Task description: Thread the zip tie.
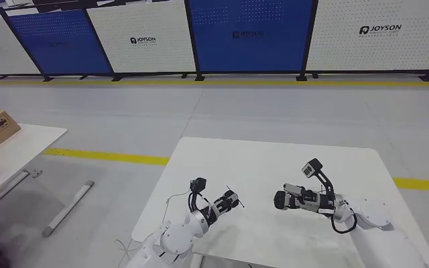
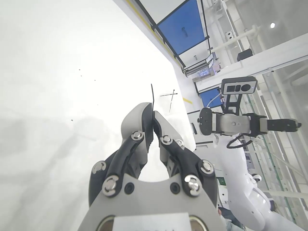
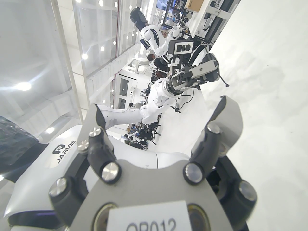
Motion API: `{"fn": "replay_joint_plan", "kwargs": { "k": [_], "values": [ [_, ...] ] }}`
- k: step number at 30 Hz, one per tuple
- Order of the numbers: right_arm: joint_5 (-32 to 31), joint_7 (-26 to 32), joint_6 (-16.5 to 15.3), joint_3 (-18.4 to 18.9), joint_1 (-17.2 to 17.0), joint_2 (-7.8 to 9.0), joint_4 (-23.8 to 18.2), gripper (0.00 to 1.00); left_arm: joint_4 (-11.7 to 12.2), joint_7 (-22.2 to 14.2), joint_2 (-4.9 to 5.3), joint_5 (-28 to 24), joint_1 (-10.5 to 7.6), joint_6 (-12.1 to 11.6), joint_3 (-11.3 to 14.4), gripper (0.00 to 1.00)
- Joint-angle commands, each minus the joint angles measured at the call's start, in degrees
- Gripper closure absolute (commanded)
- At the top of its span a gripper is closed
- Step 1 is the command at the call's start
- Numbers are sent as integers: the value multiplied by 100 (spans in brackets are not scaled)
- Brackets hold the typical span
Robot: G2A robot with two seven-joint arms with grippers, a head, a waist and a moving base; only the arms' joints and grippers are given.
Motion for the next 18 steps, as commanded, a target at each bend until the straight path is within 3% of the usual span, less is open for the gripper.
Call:
{"fn": "replay_joint_plan", "kwargs": {
  "k": [1,4,6,8,10,12,14,18],
  "values": [
    [0,0,0,0,0,0,0,0,-1,10,-4,-47,-3,-28,13,100],
    [0,0,0,0,0,0,0,0,41,130,-29,-467,-62,-261,-9,100],
    [0,0,0,0,0,0,0,0,39,-23,-33,-909,-92,-490,-75,100],
    [0,0,0,0,0,0,0,0,-15,-196,-22,-1334,-66,-896,-203,100],
    [0,0,0,0,0,0,0,0,-106,-393,-5,-1759,55,-1370,-326,100],
    [0,0,0,0,0,0,0,0,-222,-434,5,-2050,162,-1700,-437,100],
    [0,0,0,0,0,0,0,0,-256,-495,16,-2180,242,-1817,-494,100],
    [0,0,0,0,0,0,0,0,-256,-495,16,-2180,242,-1817,-494,100]
  ]
}}
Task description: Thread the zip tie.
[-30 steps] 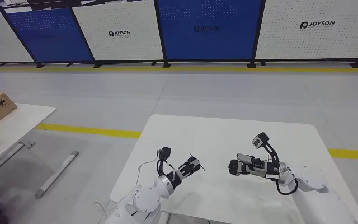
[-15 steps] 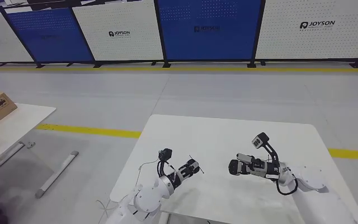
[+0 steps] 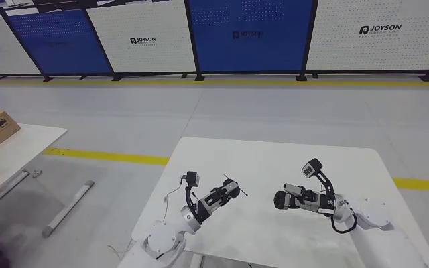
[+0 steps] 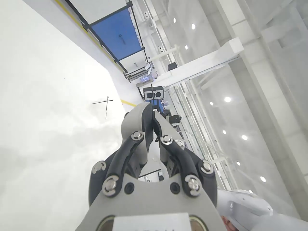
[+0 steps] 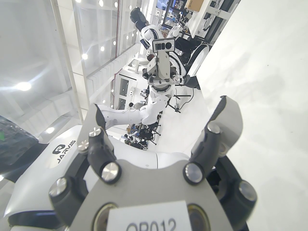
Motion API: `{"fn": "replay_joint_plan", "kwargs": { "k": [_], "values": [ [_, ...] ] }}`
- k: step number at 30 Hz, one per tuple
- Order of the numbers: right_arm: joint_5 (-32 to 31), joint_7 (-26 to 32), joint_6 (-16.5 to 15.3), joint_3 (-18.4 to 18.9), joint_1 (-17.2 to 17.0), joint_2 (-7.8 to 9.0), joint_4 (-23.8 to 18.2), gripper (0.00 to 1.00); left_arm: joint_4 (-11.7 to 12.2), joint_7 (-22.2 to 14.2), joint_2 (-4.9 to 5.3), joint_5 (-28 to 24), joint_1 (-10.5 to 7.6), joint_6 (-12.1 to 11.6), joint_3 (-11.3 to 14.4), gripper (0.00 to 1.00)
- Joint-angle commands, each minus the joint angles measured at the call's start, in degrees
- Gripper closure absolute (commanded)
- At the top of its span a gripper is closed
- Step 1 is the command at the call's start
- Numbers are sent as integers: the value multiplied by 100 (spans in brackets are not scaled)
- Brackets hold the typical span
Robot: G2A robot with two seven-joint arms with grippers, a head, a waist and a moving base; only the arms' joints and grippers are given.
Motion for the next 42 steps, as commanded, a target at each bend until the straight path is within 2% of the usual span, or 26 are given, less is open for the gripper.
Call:
{"fn": "replay_joint_plan", "kwargs": {
  "k": [1,7,9,10,11,13,15,23,26,29,32,35,38,42],
  "values": [
    [0,0,0,0,0,0,0,0,1,2,-1,4,-2,4,2,100],
    [0,0,0,0,0,0,0,0,-3,20,-2,14,-13,18,14,100],
    [0,0,0,0,0,0,0,0,-63,-31,-9,-67,-41,-123,81,100],
    [0,0,0,0,0,0,0,0,-126,-90,-12,-223,-37,-219,89,100],
    [0,0,0,0,0,0,0,0,-267,-186,-15,-429,-35,-219,70,100],
    [0,0,0,0,0,0,0,0,-540,-388,-21,-835,34,-219,-89,100],
    [0,0,0,0,0,0,0,0,-690,-578,-38,-1124,136,-219,-225,100],
    [0,0,0,0,0,0,0,0,-690,-578,-38,-1124,136,-219,-225,100],
    [0,0,0,0,0,0,0,0,-572,-450,-34,-787,39,64,-164,100],
    [0,0,0,0,0,0,0,0,-427,-412,-31,-536,-49,240,-84,100],
    [0,0,0,0,0,0,0,0,-218,-421,-31,-376,-122,353,23,100],
    [0,0,0,0,0,0,0,0,86,-498,-40,-313,-274,519,177,100],
    [0,0,0,0,0,0,0,0,397,-399,-67,-164,-474,604,373,100],
    [0,0,0,0,0,0,0,0,474,-409,-77,-209,-543,588,438,100]
  ]
}}
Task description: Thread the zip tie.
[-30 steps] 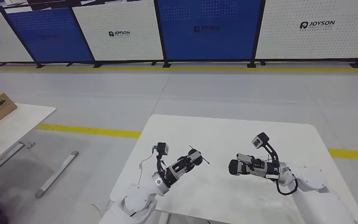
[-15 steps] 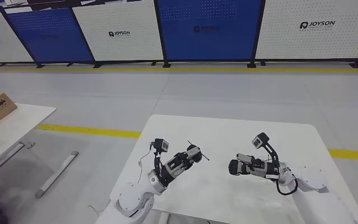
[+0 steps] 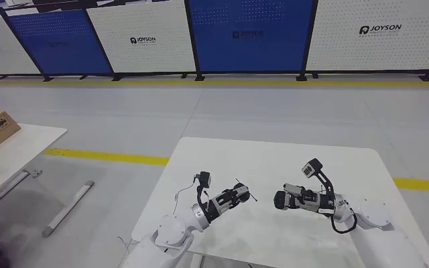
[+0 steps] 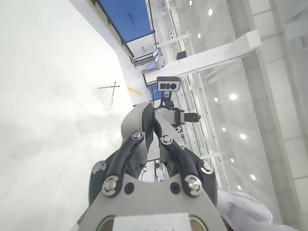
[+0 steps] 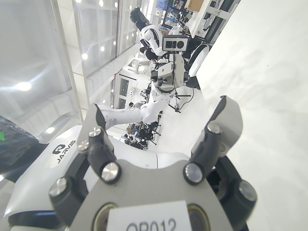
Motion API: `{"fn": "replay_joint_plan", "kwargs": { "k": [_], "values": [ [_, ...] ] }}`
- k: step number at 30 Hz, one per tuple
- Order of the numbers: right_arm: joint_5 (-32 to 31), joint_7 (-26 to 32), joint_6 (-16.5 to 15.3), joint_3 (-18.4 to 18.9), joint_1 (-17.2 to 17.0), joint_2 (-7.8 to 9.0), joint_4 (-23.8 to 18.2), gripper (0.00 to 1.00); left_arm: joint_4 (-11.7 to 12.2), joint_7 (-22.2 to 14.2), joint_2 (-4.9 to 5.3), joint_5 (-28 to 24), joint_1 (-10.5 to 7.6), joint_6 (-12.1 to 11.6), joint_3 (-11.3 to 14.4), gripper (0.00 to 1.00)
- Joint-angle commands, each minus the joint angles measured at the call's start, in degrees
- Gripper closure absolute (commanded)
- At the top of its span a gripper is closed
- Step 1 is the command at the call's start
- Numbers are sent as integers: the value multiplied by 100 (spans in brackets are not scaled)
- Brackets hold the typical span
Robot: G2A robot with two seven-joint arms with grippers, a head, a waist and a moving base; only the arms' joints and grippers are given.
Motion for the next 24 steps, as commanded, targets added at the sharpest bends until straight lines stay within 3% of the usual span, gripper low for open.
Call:
{"fn": "replay_joint_plan", "kwargs": {
  "k": [1,9,14,16,19,24],
  "values": [
    [0,0,0,0,0,0,0,0,-7,-3,1,-1,5,-2,-5,100],
    [0,0,0,0,0,0,0,0,4,20,-5,-85,-9,57,29,100],
    [0,0,0,0,0,0,0,0,140,544,-34,-165,-33,-119,16,100],
    [0,0,0,0,0,0,0,0,237,689,-38,28,-63,-161,46,100],
    [0,0,0,0,0,0,0,0,366,424,-34,47,-108,-55,149,100],
    [0,0,0,0,0,0,0,0,366,424,-34,47,-108,-55,149,100]
  ]
}}
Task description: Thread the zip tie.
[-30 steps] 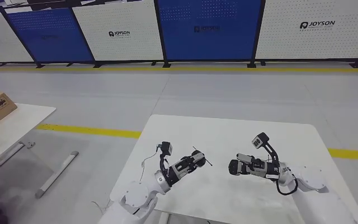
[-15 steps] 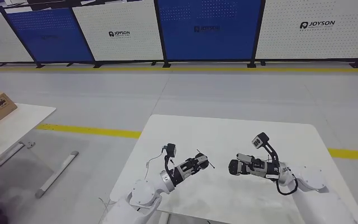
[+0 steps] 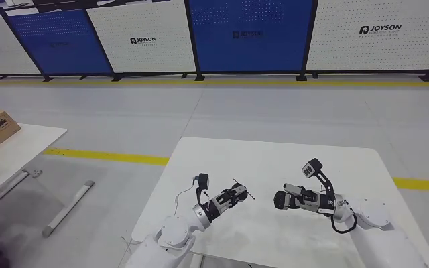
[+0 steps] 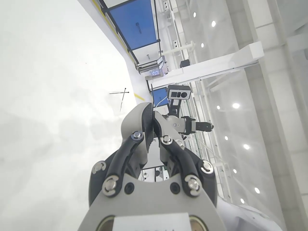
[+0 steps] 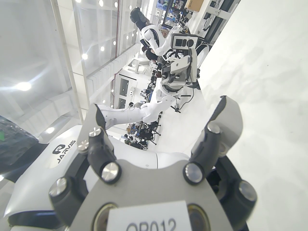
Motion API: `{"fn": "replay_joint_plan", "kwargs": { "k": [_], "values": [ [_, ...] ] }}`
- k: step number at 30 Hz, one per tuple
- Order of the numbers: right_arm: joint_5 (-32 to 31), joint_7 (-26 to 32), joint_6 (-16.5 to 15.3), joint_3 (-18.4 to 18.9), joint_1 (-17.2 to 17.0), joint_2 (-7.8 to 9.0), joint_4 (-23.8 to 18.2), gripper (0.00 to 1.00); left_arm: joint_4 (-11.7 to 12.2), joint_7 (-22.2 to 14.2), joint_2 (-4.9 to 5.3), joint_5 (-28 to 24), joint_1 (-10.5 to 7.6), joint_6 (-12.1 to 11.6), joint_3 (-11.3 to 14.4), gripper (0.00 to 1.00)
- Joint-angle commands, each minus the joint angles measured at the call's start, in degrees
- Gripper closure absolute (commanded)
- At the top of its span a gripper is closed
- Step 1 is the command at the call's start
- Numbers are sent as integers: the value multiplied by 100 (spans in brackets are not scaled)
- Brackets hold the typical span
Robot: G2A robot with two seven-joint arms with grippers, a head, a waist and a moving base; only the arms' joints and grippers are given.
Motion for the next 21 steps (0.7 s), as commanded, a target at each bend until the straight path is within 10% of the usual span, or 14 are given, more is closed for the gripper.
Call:
{"fn": "replay_joint_plan", "kwargs": {
  "k": [1,13,21],
  "values": [
    [0,0,0,0,0,0,0,0,-1,3,0,2,1,-2,-1,100],
    [0,0,0,0,0,0,0,0,-1,3,0,2,1,-2,-1,100],
    [-1451,-548,-89,527,-86,222,-557,0,-1,3,0,2,1,-2,-1,100]
  ]
}}
